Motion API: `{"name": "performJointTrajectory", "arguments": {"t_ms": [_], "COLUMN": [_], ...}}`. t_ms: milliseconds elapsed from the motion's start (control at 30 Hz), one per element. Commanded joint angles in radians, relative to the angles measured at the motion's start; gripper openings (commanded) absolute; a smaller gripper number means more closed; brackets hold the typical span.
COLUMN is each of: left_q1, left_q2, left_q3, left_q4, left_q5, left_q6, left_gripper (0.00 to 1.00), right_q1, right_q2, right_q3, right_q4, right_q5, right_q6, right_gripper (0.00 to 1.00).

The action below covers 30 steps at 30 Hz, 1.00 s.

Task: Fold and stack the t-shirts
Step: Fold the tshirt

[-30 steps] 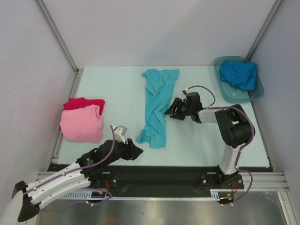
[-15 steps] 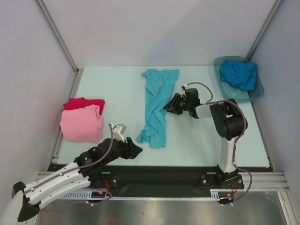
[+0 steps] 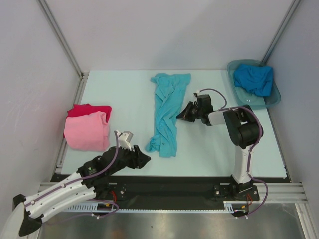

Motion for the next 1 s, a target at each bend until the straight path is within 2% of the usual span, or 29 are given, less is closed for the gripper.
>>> {"name": "performJointTrajectory", "arguments": {"t_ms": [0,200,433,600,767,833,900,967], "left_q1": [-0.006,-0.006,-0.006,-0.006,-0.006,-0.008,-0.008,-0.008], "left_q2": [-0.018,-0.029,-0.035,-0.009,-0.015,-0.018,-0.025,-0.026], "left_q3": [0.039,0.025,0.016,0.022,0.020,0.016,0.006,0.002], "left_q4": [-0.004,0.002,0.008,0.029,0.031,0.031,0.031,0.036], "left_q5": [-0.022,-0.015,-0.011,-0.002,0.000,0.000,0.000,0.000], "left_q6": [0.012,0.000,-0.003,0.002,0.002,-0.001,-0.006,-0.008], "left_gripper": [0.57,0.57,0.57,0.57,0.57,0.57,0.57,0.57], "right_q1": [-0.010,-0.043,-0.123,-0.131,-0.129,-0.120,-0.112,-0.112], "right_q2": [-0.024,-0.082,-0.151,-0.125,-0.071,-0.068,-0.076,-0.111], "right_q3": [0.001,0.008,-0.060,-0.016,0.046,0.040,0.020,-0.001], "right_q4": [-0.025,-0.137,-0.203,-0.298,-0.309,-0.295,-0.283,-0.281], "right_q5": [0.017,0.072,0.120,0.150,0.101,0.089,0.091,0.100], "right_q6": [-0.024,-0.078,-0.107,-0.151,-0.153,-0.148,-0.147,-0.142], "right_gripper": [0.00,0.00,0.00,0.00,0.01,0.14,0.38,0.43]}}
